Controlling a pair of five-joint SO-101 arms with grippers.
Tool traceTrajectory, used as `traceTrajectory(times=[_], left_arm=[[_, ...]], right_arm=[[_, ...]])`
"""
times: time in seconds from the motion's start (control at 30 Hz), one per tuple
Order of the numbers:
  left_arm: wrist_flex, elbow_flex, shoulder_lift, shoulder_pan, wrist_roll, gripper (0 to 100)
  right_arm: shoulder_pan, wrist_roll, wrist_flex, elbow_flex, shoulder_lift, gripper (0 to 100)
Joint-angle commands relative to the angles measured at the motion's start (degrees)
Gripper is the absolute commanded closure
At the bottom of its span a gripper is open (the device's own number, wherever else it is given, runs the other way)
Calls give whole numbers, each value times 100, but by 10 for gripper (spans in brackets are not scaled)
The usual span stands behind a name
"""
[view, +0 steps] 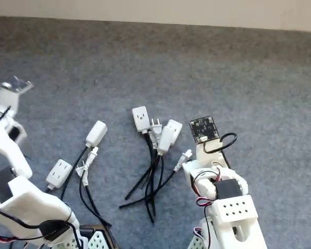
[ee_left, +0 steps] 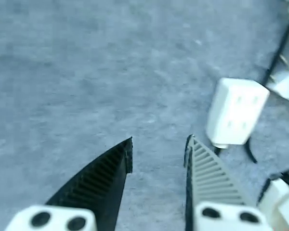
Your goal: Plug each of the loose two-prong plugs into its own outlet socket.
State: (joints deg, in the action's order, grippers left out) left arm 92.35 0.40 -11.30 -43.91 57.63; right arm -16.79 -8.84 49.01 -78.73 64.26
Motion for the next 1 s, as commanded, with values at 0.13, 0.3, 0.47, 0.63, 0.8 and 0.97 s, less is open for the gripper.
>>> traceTrajectory(times=[0.13,0.3,0.47,0.63,0.8,0.97], left_arm=[[88,1235,224,769,44,814],[44,1130,927,971,-237,815],[88,1138,1877,1842,-448,815],[26,1824,2132,3081,-941,815],[-870,2888,2105,3530,-1319,815],[-1354,3345,2079,3512,-1310,815]], right_arm=[[-66,26,66,22,101,870],[-66,-176,242,84,-224,870],[-57,-193,110,382,-1103,870],[13,-176,127,488,-1314,870],[1068,-545,1042,963,-716,870],[1174,-1477,2193,1262,4,870]])
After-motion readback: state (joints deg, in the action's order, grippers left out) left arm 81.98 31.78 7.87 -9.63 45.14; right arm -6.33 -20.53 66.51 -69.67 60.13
